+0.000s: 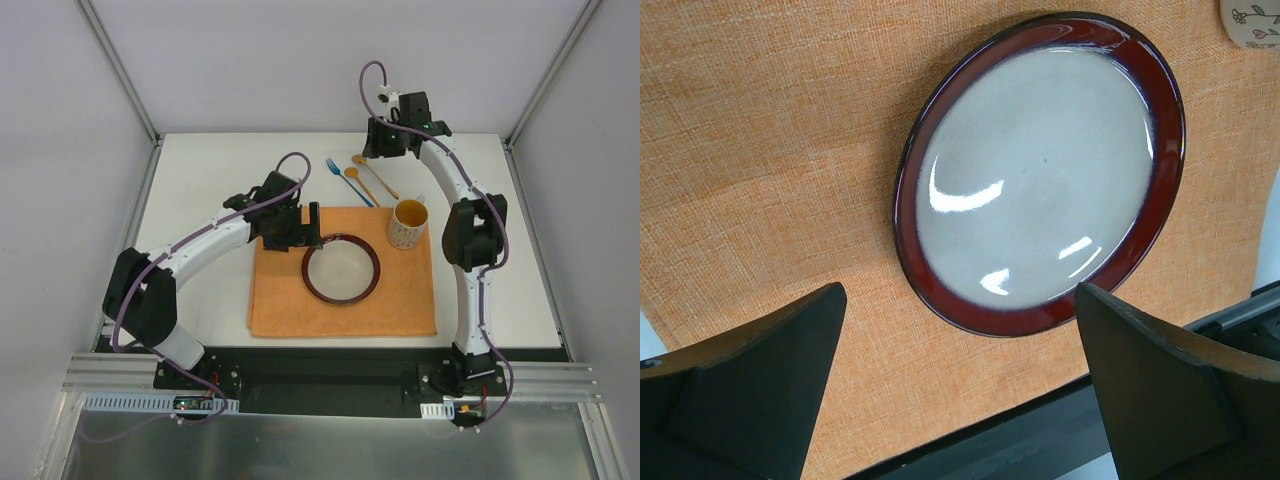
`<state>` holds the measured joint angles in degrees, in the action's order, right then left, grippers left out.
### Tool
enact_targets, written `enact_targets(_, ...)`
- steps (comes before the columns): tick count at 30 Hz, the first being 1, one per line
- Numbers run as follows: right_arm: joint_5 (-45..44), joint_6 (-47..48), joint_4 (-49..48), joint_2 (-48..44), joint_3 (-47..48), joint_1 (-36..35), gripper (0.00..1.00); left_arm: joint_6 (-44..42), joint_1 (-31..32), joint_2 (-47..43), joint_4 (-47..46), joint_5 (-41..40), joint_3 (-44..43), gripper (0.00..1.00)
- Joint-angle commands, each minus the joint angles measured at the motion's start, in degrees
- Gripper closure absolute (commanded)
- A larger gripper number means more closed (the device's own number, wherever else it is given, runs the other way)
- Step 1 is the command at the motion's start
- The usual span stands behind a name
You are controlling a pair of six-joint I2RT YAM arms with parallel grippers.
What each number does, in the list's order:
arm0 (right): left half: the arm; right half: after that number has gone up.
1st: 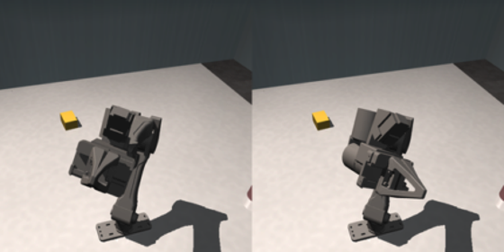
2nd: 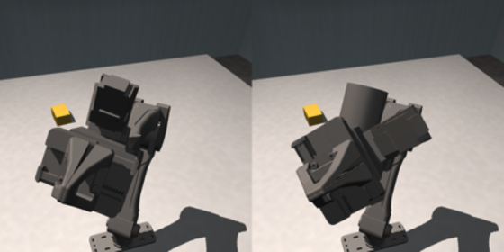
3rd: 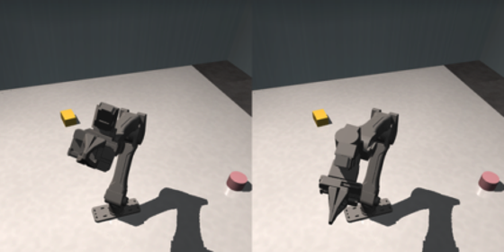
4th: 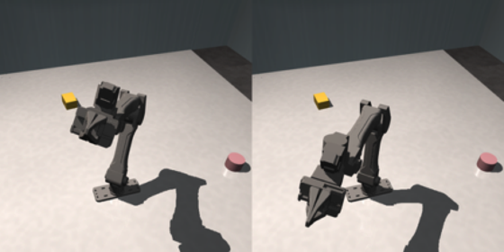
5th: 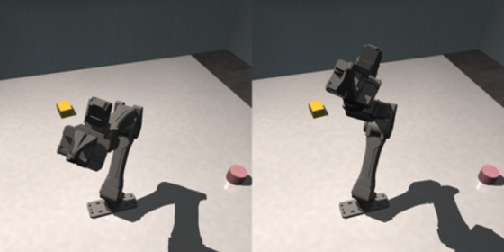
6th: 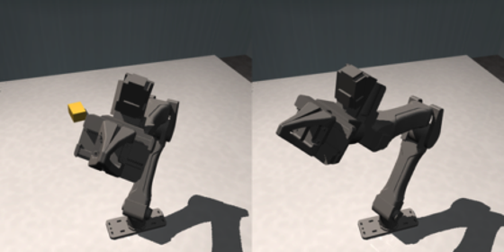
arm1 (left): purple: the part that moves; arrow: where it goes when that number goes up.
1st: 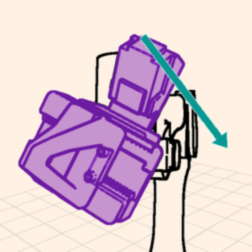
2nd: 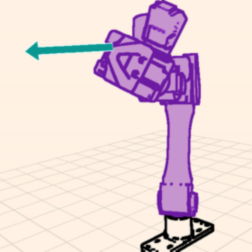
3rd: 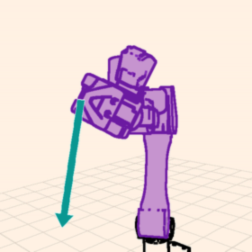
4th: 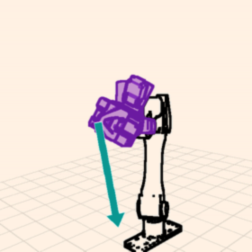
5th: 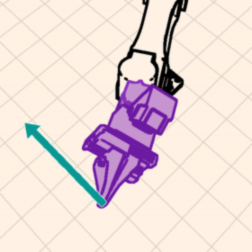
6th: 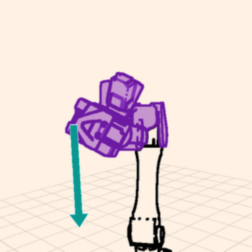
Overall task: Set the dinner table for one person
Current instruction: Pick up the spoon from the center of the board.
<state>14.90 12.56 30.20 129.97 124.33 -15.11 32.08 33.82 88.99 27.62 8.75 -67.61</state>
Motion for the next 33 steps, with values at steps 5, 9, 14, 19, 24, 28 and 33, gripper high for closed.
enact_targets(5, 28.5, -28.8, -10.5, 9.5, 1.8, 7.3, 0.51, -1.6, 0.5, 2.1, 0.0, 2.1, -1.4, 0.01)
enact_targets(9, 29.1, -31.8, -20.1, 5.0, -7.7, 7.9, 0.52, -1.5, 0.5, 2.9, 0.0, 2.6, -1.2, 0.01)
enact_targets(14, 25.9, -30.8, -20.6, 3.5, -9.5, 10.5, 0.52, -2.1, 0.5, 3.9, 0.1, 2.6, -2.7, 0.0)
enact_targets(19, 25.7, -29.0, -19.6, 4.6, -8.1, 13.1, 0.51, -2.3, 0.5, 4.3, 0.1, 2.8, -2.3, 0.01)
enact_targets(24, 25.0, -26.8, -17.3, 7.0, -6.7, 14.3, 0.52, -2.5, 0.4, 4.1, 0.1, 2.8, -1.9, 0.01)
enact_targets(28, 24.8, -26.0, -17.3, 7.9, -7.5, 14.6, 0.52, -2.2, 0.4, 2.8, 0.1, 2.7, -0.2, 0.01)
enact_targets(33, 26.9, -26.5, -17.4, 9.9, -7.9, 14.7, 0.52, -0.8, 0.5, 0.6, 0.1, 2.1, 2.1, 0.01)
